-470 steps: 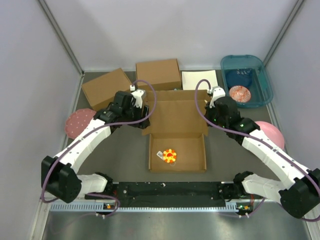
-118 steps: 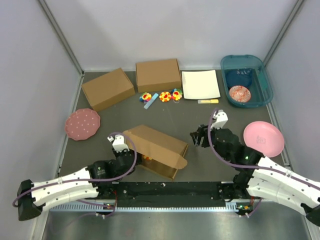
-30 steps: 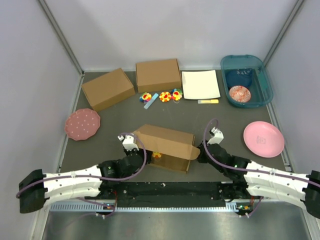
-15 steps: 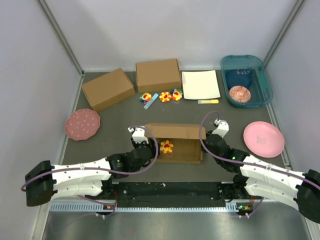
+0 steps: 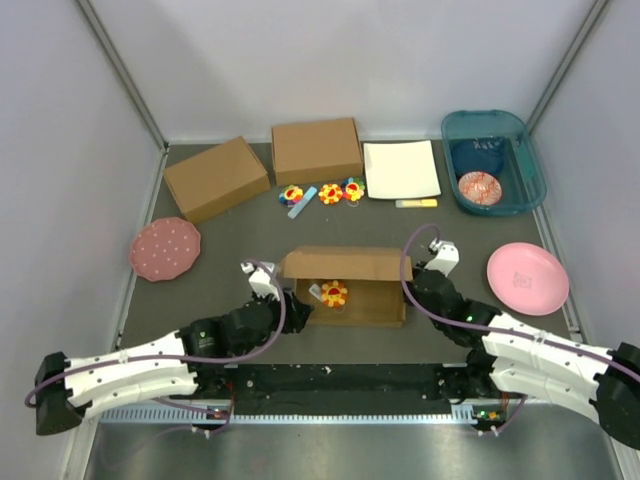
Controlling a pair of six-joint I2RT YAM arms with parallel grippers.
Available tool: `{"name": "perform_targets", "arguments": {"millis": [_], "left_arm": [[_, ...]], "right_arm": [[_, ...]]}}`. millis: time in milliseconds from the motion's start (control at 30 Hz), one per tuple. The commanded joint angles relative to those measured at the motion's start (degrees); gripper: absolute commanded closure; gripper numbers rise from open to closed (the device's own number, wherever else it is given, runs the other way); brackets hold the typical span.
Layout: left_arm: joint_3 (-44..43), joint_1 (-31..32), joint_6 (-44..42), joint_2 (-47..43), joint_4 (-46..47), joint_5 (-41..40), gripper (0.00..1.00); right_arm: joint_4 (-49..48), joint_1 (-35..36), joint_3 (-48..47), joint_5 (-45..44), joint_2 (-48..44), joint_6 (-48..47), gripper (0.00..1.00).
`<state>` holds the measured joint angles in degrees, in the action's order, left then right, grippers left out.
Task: Fold the paper box
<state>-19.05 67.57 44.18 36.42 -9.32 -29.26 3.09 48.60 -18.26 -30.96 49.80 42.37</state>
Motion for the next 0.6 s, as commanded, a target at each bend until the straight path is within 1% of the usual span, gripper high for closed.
{"name": "perform_targets", "arguments": {"millis": [0, 33, 100, 133, 200, 233, 333, 400, 433, 500, 567], "left_arm": [[1.03, 0.37, -2.16, -8.9, -4.56, 6.3, 0.44], [1.12, 0.37, -3.04, -10.74, -5.35, 6.92, 0.44], [0.59, 0.37, -4.27, -15.67, -6.93, 7.02, 0.44], [0.42, 0.37, -4.54, -17.16, -7.55, 6.32, 0.44], [-0.72, 0.37, -5.33, -20.42, -10.36, 5.09, 0.44], [-1.68, 0.37, -5.68, -21.47, -11.32, 3.78, 0.44], [-3.79, 0.37, -6.3, -21.57, -14.67, 1.49, 0.44], [-4.76, 0.37, -6.3, -21.14, -16.95, 0.34, 0.44], [-5.64, 0.37, -6.13, -21.04, -17.57, -0.18, 0.44], [-6.17, 0.37, -6.3, -21.22, -18.71, -1.33, 0.44], [-6.97, 0.37, -6.48, -21.92, -19.59, -2.29, 0.44]], "right_arm": [[0.59, -0.43, -0.28, -0.68, -3.21, -1.94, 0.96], [1.21, -0.61, -0.46, -0.68, -4.44, -2.11, 0.95], [3.31, -0.43, -1.16, -0.94, -5.67, -2.81, 0.89], [4.11, -0.35, -1.42, -0.86, -6.38, -2.99, 0.81], [6.82, -0.35, -2.21, -0.86, -8.31, -3.69, 0.72], [7.62, -0.35, -2.48, -0.86, -8.93, -3.96, 0.63], [11.4, -0.43, -3.1, -0.68, -11.21, -4.58, 0.51], [13.51, -0.35, -3.8, -0.86, -12.97, -4.58, 0.48], [16.3, -0.43, -4.15, -0.94, -13.76, -4.58, 0.47], [18.78, -0.35, -5.03, -1.29, -16.99, -4.92, 0.46], [23.35, -0.43, -6.6, -2.43, -19.38, -5.1, 0.46]]}}
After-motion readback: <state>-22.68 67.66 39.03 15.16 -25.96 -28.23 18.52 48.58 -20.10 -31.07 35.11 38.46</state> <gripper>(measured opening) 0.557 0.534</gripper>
